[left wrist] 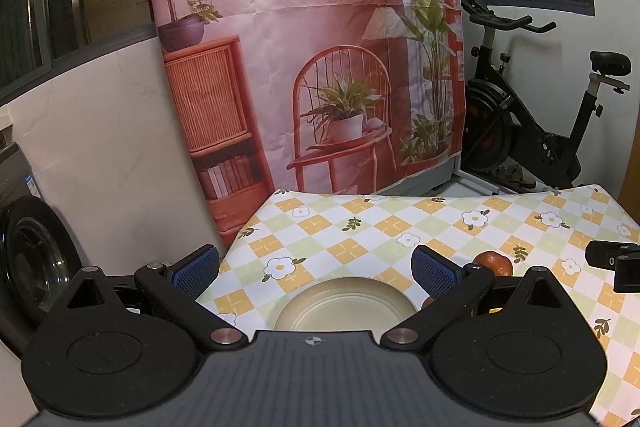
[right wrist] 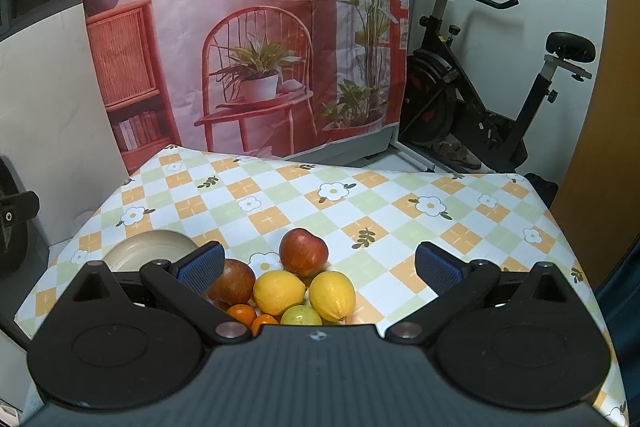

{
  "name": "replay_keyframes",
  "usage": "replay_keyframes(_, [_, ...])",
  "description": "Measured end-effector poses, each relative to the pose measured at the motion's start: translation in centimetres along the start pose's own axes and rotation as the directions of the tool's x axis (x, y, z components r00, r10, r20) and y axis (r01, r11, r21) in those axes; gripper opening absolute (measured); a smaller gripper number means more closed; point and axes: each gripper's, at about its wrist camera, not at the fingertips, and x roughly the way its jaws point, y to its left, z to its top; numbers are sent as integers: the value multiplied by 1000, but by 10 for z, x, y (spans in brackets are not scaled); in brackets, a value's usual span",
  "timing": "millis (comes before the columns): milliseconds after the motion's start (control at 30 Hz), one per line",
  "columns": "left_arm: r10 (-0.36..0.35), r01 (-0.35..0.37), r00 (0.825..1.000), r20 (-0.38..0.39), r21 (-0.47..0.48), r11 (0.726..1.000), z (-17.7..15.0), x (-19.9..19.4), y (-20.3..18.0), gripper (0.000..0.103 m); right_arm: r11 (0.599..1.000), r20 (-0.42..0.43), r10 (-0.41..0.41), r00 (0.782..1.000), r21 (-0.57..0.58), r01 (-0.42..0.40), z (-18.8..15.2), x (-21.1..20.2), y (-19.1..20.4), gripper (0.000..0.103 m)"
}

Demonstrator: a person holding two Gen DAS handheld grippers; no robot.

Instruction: Organize fruits

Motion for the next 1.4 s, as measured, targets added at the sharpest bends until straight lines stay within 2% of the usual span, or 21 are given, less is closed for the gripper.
replay_keyframes(1400, [-8,8,1000,11,-23,1000,2,-7,2,103,1000,18,-10,1000,2,10,5,-6,-3,103])
